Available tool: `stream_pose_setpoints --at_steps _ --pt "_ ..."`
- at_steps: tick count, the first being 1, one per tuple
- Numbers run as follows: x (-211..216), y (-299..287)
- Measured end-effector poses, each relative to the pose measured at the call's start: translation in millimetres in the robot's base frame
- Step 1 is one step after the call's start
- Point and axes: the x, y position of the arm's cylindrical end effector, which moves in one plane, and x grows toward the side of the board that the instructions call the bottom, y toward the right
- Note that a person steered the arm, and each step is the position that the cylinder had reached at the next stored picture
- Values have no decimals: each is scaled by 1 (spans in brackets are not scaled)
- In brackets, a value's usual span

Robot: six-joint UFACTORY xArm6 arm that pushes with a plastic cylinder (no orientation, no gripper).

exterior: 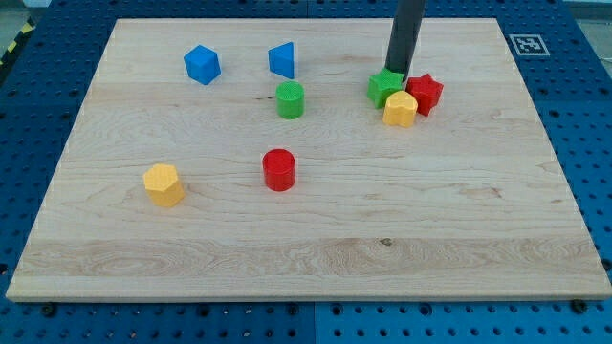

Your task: Push the blue triangle into the blue cube

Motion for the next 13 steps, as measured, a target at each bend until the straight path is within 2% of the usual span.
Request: stream_pose_setpoints --at_steps 1,2,4,13 --pt "-8 0" --pt "-41 18" --pt "-36 89" --pt "-36 49"
